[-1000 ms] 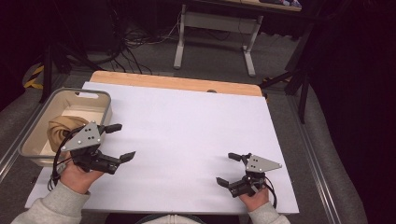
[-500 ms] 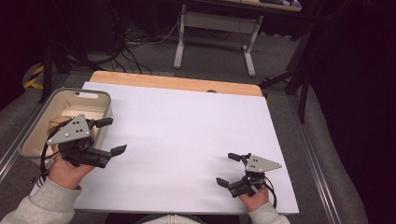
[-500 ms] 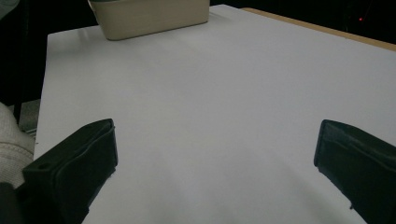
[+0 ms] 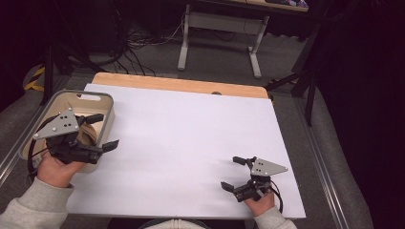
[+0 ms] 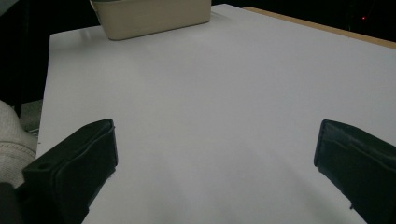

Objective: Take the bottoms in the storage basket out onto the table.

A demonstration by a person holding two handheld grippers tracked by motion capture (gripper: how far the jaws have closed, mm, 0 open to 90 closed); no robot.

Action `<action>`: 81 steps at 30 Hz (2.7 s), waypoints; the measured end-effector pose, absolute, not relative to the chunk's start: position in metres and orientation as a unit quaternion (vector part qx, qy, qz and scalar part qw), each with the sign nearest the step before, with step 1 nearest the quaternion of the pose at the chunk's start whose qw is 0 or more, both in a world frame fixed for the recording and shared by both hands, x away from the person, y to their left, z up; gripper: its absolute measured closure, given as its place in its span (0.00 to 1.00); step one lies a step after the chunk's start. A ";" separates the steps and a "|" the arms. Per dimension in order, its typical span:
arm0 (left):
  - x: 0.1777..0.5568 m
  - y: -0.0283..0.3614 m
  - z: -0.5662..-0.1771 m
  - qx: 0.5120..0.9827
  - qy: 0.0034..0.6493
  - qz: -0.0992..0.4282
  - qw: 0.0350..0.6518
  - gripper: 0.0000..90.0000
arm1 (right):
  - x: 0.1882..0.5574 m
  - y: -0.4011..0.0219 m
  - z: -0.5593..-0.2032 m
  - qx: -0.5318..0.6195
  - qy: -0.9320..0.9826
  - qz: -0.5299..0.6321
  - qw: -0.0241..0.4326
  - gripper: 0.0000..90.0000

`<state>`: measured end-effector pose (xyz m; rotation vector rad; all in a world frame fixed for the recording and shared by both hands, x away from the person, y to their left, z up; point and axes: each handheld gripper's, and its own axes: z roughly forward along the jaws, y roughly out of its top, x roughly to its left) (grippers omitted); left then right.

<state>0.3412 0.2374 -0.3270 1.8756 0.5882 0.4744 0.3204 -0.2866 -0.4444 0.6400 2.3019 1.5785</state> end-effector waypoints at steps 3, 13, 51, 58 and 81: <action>0.343 0.243 -0.326 0.784 0.254 0.203 0.529 0.10 | 0.320 -0.287 -0.444 0.221 0.796 0.546 0.138 0.00; 0.347 0.265 -0.324 0.775 0.278 0.218 0.524 0.09 | 0.320 -0.286 -0.445 0.220 0.796 0.546 0.137 0.00; 0.352 0.319 -0.340 0.777 0.348 0.221 0.477 0.00 | 0.320 -0.286 -0.445 0.219 0.798 0.545 0.136 0.00; 0.353 0.323 -0.347 0.784 0.356 0.212 0.463 0.00 | 0.320 -0.286 -0.445 0.218 0.798 0.545 0.135 0.00; 0.359 0.326 -0.383 0.798 0.375 0.170 0.440 0.00 | 0.321 -0.285 -0.445 0.216 0.799 0.546 0.132 0.00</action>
